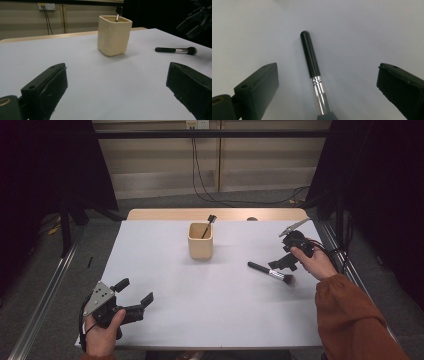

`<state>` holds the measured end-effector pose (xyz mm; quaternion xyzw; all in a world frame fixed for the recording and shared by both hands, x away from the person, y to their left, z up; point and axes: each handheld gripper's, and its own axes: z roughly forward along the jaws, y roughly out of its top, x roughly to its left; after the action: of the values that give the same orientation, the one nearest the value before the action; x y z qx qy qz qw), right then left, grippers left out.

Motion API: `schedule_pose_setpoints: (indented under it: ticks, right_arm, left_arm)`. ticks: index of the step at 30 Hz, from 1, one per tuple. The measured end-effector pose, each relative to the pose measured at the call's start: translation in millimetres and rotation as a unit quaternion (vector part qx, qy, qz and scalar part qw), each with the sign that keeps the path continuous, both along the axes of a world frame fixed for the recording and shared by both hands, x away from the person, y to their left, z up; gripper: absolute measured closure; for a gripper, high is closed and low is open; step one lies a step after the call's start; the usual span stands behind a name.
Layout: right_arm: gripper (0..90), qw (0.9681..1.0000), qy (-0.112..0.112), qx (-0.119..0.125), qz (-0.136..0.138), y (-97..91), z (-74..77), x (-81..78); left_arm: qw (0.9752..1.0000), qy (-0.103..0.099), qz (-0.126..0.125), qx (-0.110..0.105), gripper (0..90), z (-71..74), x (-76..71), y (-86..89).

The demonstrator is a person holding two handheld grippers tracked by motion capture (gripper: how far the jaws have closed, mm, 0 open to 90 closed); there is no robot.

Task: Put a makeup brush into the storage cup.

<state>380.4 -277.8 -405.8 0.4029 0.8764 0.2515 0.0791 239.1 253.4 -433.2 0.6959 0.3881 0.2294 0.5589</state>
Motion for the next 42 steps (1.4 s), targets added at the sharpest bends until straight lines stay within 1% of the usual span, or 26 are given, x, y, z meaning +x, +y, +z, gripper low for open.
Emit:
schedule_pose_setpoints:
  ticks: [3, 6, 10, 12, 13, 16, 18, 19, 21, 23, 24, 26, 31, 32, 33, 34, 35, 38, 39, 40, 41, 42]
  right_arm:
    - [4.2, 0.9994, 0.027, -0.012, 0.016, 1.5, -3.0, 1.4]
    - [5.1, 0.9981, 0.045, -0.032, 0.025, 3.1, -5.5, 3.1]
    - [4.9, 0.9948, 0.068, -0.058, 0.048, 6.0, -8.3, 4.8]
    - [4.6, 0.9930, 0.076, -0.067, 0.061, 7.4, -9.4, 5.5]
    - [4.3, 0.9920, 0.083, -0.072, 0.063, 8.4, -9.7, 5.8]
    - [5.4, 0.9890, 0.091, -0.088, 0.076, 10.8, -11.8, 7.9]
    - [4.9, 0.9871, 0.095, -0.103, 0.078, 13.1, -13.5, 9.1]
    - [5.3, 0.9865, 0.098, -0.103, 0.082, 13.3, -15.1, 10.0]
    - [6.9, 0.9851, 0.098, -0.110, 0.088, 14.8, -17.6, 10.7]
    - [5.2, 0.9830, 0.108, -0.116, 0.093, 15.8, -21.5, 11.8]
    - [7.1, 0.9822, 0.113, -0.120, 0.091, 16.9, -23.2, 11.7]
    - [10.6, 0.9807, 0.113, -0.128, 0.095, 17.7, -26.1, 12.5]
    - [26.6, 0.9787, 0.115, -0.135, 0.104, 17.9, -29.8, 15.3]
    - [27.6, 0.9775, 0.119, -0.141, 0.102, 18.2, -30.8, 15.3]
    - [31.4, 0.9760, 0.119, -0.146, 0.109, 17.5, -32.8, 16.0]
    - [35.1, 0.9762, 0.122, -0.146, 0.104, 18.0, -34.0, 15.8]
    - [37.9, 0.9751, 0.124, -0.149, 0.107, 17.5, -35.2, 16.4]
    - [46.3, 0.9741, 0.126, -0.153, 0.109, 18.2, -37.3, 17.3]
    - [48.3, 0.9731, 0.126, -0.154, 0.116, 18.7, -38.3, 17.1]
    - [49.2, 0.9725, 0.128, -0.157, 0.115, 19.5, -39.8, 16.5]
    - [53.2, 0.9701, 0.133, -0.167, 0.117, 20.2, -41.2, 15.8]
    - [55.6, 0.9676, 0.136, -0.172, 0.125, 20.1, -43.7, 15.8]
  left_arm:
    - [1.0000, 0.000, 0.000, 0.002, 3.6, -0.1, 0.2, 0.4]
    - [1.0000, 0.000, 0.000, 0.002, 3.6, -0.1, 0.2, 0.5]
    - [1.0000, 0.001, 0.000, 0.003, 3.7, -0.1, 0.1, 0.6]
    - [1.0000, 0.001, 0.000, 0.002, 3.6, -0.3, 0.2, 0.7]
    - [1.0000, 0.001, 0.000, 0.000, 3.6, -0.4, 0.2, 0.5]
    - [1.0000, 0.001, -0.001, 0.002, 3.6, -0.4, 0.2, 0.7]
    - [1.0000, 0.002, 0.000, 0.002, 3.6, -0.5, 0.2, 0.7]
    - [1.0000, 0.003, 0.000, 0.000, 3.6, -0.7, 0.1, 0.5]
    - [1.0000, 0.002, 0.000, 0.002, 3.6, -0.6, 0.1, 0.8]
    - [1.0000, 0.003, 0.000, 0.001, 3.6, -0.8, 0.1, 0.6]
    - [1.0000, 0.003, 0.000, 0.001, 3.6, -0.8, 0.1, 0.5]
    - [1.0000, 0.004, 0.000, 0.002, 3.6, -1.0, 0.1, 0.6]
    - [1.0000, 0.004, 0.000, 0.005, 3.6, -1.1, 0.4, 1.4]
    - [1.0000, 0.004, 0.000, 0.005, 3.6, -1.1, 0.4, 1.6]
    - [1.0000, 0.004, 0.000, 0.005, 3.6, -1.1, 0.5, 1.7]
    - [1.0000, 0.004, 0.000, 0.006, 3.6, -1.1, 0.4, 1.7]
    - [1.0000, 0.005, 0.000, 0.005, 3.6, -1.2, 0.5, 1.7]
    - [1.0000, 0.005, 0.000, 0.005, 3.6, -1.3, 0.4, 1.7]
    - [1.0000, 0.006, 0.000, 0.003, 3.6, -1.3, 0.3, 1.6]
    - [1.0000, 0.006, 0.001, 0.004, 3.6, -1.3, 0.3, 1.7]
    - [1.0000, 0.006, 0.000, 0.005, 3.6, -1.3, 0.4, 2.1]
    - [1.0000, 0.007, 0.002, 0.007, 3.6, -1.3, 0.3, 2.2]
